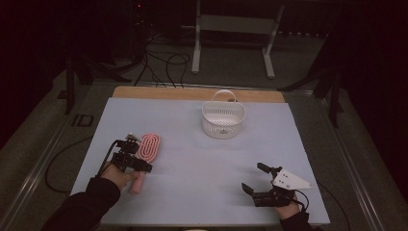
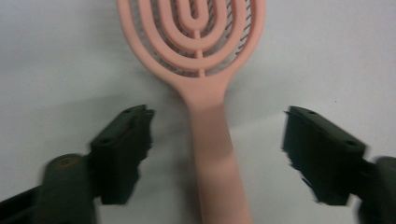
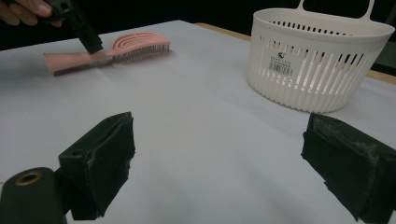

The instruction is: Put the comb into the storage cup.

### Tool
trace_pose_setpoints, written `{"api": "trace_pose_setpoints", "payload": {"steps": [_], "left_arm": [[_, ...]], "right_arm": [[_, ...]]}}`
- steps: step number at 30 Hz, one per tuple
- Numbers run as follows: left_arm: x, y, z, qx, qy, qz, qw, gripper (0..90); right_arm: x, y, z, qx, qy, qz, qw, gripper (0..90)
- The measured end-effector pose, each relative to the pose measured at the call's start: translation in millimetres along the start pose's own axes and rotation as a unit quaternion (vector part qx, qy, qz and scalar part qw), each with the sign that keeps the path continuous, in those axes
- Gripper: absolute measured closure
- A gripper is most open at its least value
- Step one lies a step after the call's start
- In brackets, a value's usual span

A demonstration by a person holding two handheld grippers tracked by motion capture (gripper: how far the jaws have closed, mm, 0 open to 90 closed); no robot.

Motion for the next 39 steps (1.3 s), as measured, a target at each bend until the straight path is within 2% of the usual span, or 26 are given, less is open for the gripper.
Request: {"api": "trace_pose_setpoints", "payload": {"steps": [1, 4, 9, 15, 20, 29, 31, 36, 39], "left_arm": [[-1.1, -0.8, -0.3, -0.001, 0.002, 0.001, 1.0000, 26.3], [-4.7, -3.1, -1.0, -0.001, 0.004, 0.007, 1.0000, 37.5], [-7.5, -4.5, 0.4, -0.003, 0.005, 0.004, 1.0000, 44.8], [-10.4, -3.1, 2.6, 0.008, 0.005, 0.006, 0.9999, 52.5], [-13.0, -2.7, 3.4, 0.022, 0.010, 0.001, 0.9997, 55.0], [-20.4, -5.0, 4.5, 0.021, 0.009, 0.016, 0.9996, 65.0], [-20.8, -4.8, 5.7, 0.028, 0.009, 0.016, 0.9995, 66.8], [-21.0, -5.7, 6.6, 0.024, 0.011, 0.015, 0.9995, 69.9], [-20.9, -5.5, 7.6, 0.019, 0.003, 0.017, 0.9997, 70.5]], "right_arm": [[0.1, 0.3, 0.1, 0.000, -0.001, -0.001, 1.0000, 9.1], [-0.1, -0.1, 0.3, 0.000, 0.001, 0.001, 1.0000, 9.1], [0.0, 0.2, 0.1, 0.000, -0.001, -0.001, 1.0000, 9.1], [-0.1, 0.3, 0.6, 0.002, 0.001, 0.000, 1.0000, 9.1], [0.4, 0.8, 0.4, 0.003, 0.000, -0.001, 1.0000, 9.1], [0.4, 0.9, 0.5, 0.004, -0.001, 0.000, 1.0000, 9.1], [0.2, 0.7, 0.6, 0.002, -0.001, 0.000, 1.0000, 9.1], [0.0, 0.6, 0.5, 0.002, -0.002, 0.001, 1.0000, 9.1], [0.4, 1.0, 0.5, 0.004, -0.002, 0.001, 1.0000, 9.1]]}}
Point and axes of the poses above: each handheld gripper's, and its own axes: x roughly backward along the jaws, y roughly out of its top, z roughly to its left, the point moved 4 cm from there along -x, roughly forward along the jaws, and after that the axes turned 15 degrees about -z, right-handed, at the moved point
